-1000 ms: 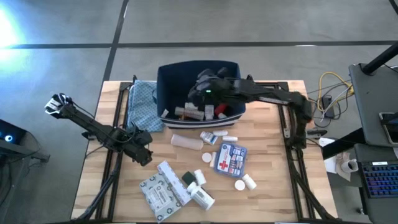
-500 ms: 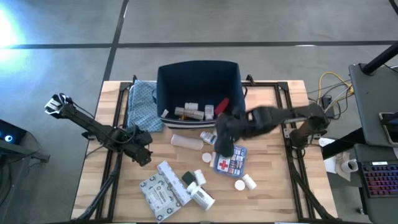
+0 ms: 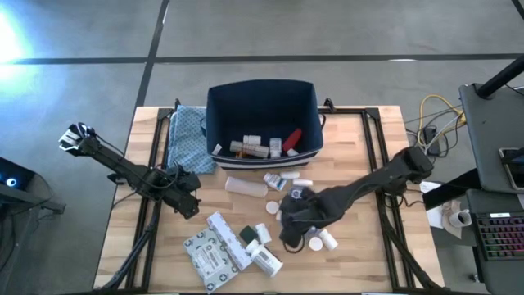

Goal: Pick & place medical supplies in basket/bin
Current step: Put the orange pill bottle into the blue bin

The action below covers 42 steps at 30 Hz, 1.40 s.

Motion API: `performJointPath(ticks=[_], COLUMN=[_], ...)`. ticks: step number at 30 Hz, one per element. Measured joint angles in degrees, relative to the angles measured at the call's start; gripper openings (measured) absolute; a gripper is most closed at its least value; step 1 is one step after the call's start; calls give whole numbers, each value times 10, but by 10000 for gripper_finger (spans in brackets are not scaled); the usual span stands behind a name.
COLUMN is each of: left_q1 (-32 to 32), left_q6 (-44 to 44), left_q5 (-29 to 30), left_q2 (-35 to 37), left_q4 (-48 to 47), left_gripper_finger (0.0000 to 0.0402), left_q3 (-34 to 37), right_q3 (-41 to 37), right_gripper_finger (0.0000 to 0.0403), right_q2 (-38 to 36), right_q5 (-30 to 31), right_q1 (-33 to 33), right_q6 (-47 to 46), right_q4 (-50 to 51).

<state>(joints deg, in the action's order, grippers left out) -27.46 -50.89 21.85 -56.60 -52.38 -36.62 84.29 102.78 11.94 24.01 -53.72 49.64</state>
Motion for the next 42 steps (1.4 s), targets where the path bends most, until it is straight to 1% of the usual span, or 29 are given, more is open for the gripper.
performJointPath(ticks=[3,9,13,17,24,30,36,42], left_q1=[0,0,0,0,0,0,0,0], left_q6=[0,0,0,-2,-2,-2,-2,-3], left_q5=[0,0,0,0,0,0,0,-5], left_q2=[0,0,0,0,0,0,0,0], left_q4=[0,3,4,4,4,4,5,8], left_gripper_finger=[295,295,295,295,295,295,295,295], left_q3=[0,0,2,4,10,20,23,22], right_q3=[-39,-70,-81,-87,-87,-94,-67,-35], right_gripper_finger=[208,208,216,247,311,339,340,316], right_q2=[11,30,39,43,43,64,119,136], right_q5=[10,65,45,37,39,40,41,37], right_q1=[-9,-44,-64,-72,-74,-75,-77,-79], right_q6=[66,75,104,135,139,139,134,115], right_q4=[-62,-79,-133,-165,-179,-231,-232,-213])
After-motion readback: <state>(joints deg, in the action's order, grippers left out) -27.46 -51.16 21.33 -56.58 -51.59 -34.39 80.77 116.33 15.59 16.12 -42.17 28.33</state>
